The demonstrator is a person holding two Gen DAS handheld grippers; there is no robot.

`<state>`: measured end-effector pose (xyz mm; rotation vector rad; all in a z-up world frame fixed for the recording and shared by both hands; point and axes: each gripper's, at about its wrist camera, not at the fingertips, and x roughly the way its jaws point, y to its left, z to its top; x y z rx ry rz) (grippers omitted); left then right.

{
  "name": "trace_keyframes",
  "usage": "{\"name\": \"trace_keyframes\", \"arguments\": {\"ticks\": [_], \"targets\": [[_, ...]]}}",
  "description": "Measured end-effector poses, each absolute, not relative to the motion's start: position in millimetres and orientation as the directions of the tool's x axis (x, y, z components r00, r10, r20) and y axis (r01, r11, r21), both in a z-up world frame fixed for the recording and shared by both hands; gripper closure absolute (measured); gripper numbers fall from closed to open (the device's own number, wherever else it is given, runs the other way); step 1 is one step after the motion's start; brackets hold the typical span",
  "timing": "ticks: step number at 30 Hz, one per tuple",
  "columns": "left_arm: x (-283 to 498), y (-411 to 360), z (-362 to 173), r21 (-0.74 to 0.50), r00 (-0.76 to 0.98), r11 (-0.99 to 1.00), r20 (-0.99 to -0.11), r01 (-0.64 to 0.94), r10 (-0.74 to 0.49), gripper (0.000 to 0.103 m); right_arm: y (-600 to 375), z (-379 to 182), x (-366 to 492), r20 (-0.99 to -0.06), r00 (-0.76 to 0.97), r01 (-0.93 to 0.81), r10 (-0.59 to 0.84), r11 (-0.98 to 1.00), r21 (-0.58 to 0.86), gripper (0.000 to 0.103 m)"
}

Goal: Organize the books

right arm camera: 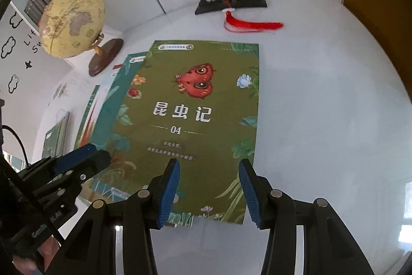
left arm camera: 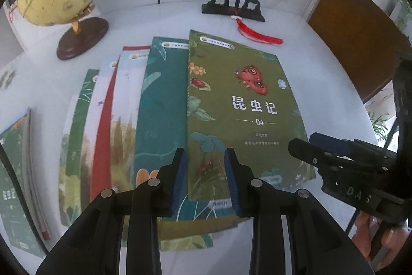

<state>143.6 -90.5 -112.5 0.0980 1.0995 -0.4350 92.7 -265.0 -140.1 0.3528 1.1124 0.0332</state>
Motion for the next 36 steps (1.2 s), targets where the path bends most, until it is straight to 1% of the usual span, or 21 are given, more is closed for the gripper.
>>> {"name": "trace_keyframes", "arguments": {"ticks": [6, 13, 17, 22, 26, 29, 33, 36], "targets": [[148.1, -95.8, -119.1, -0.117, 0.388, 0.917, -0.880, 0.382, -0.274, 0.076, -267.3, -148.2, 100.6, -0.882, 0.439, 0.149, 0.169, 0.955, 0.257, 0.057], [150.3, -95.5, -119.7, -0.110, 0.392, 0.915, -0.879, 0.388, -0.272, 0.076, -265.7, -154.5, 107.0, -0.880, 0.436, 0.139, 0.190, 0.951, 0.275, 0.057], [148.3, -97.2, -119.7, -0.135, 0.362, 0.897, -0.882, 0.421, -0.302, 0.076, -257.7, -153.8, 107.7, -0.871, 0.438, 0.119, 0.222, 0.946, 0.300, 0.057], [142.5, -100.7, -120.2, -0.124, 0.352, 0.877, -0.883, 0.464, -0.311, 0.076, -250.0, -152.0, 109.4, -0.869, 0.439, 0.096, 0.228, 0.950, 0.297, 0.057], [144.6, -96.4, -119.7, -0.149, 0.344, 0.881, -0.881, 0.448, -0.324, 0.076, -265.2, -151.9, 108.2, -0.880, 0.456, 0.174, 0.133, 0.956, 0.235, 0.057], [144.4, -96.3, -120.4, -0.150, 0.349, 0.881, -0.878, 0.448, -0.327, 0.076, -281.2, -157.8, 109.9, -0.879, 0.458, 0.204, 0.135, 0.946, 0.252, 0.057], [145.4, -96.3, -120.8, -0.146, 0.367, 0.892, -0.874, 0.428, -0.319, 0.076, -284.9, -158.5, 116.2, -0.877, 0.458, 0.194, 0.145, 0.947, 0.258, 0.057], [148.7, -93.9, -121.2, -0.160, 0.373, 0.900, -0.870, 0.406, -0.323, 0.076, -286.7, -157.9, 116.3, -0.880, 0.467, 0.222, 0.085, 0.952, 0.210, 0.057]]}}
